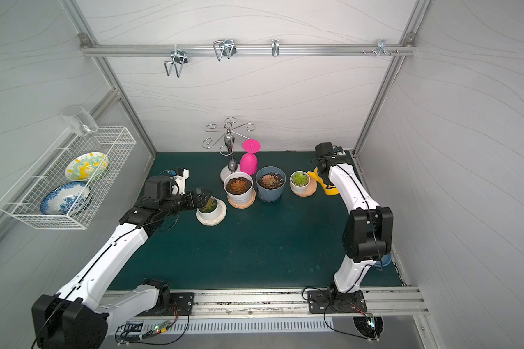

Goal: Water the succulent around the soil edge
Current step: Water the soil of the potted plant with water.

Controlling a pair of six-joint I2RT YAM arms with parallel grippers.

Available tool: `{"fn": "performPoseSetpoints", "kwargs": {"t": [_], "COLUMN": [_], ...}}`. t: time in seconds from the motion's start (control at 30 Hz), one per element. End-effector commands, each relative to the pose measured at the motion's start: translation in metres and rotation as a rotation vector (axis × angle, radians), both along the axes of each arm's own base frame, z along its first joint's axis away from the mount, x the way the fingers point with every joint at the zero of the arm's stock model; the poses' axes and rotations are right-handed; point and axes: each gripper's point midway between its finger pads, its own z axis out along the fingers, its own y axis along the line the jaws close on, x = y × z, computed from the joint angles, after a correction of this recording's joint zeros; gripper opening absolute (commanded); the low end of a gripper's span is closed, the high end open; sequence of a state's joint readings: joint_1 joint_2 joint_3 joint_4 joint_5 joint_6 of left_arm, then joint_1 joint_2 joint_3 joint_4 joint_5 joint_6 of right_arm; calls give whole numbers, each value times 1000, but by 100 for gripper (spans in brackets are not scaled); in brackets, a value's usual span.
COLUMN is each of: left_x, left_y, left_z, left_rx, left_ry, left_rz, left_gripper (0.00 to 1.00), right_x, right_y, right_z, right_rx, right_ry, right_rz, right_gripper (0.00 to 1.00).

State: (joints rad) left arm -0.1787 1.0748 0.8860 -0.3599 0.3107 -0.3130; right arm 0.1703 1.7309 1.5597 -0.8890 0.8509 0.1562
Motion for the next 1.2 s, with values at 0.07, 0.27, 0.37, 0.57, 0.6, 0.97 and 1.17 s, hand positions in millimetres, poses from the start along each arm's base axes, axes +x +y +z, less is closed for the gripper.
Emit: {"fn": "performPoseSetpoints", "kwargs": {"t": [0.07,0.27,0.37,0.57,0.6,0.97,1.17], "left_x": [5,5,5,5,5,4,3], "left_y": [-1,-1,-1,-1,-1,-1,-1], "left_z": [29,28,29,29,29,30,31], "left_rx": [-3,-3,-4,-5,-5,-7,-8], "left_ry": [-87,-86,-88,-87,-87,-90,-93], "left_rz": [-8,-8,-8,-9,-9,-9,-9], "left_gripper": [100,100,100,100,100,100,100], "right_x": [11,17,19,18,18,4,-3], "right_y": [11,21,24,32,33,46,48], "right_z": [10,15,18,21,22,34,39], "right_rx": [4,-13,-17,-26,-30,-54,-79], "right_ry": [-29,-33,-36,-39,-40,-61,-63], "right_rz": [34,64,72,95,98,134,141], "right_gripper": [0,0,0,0,0,0,0]}}
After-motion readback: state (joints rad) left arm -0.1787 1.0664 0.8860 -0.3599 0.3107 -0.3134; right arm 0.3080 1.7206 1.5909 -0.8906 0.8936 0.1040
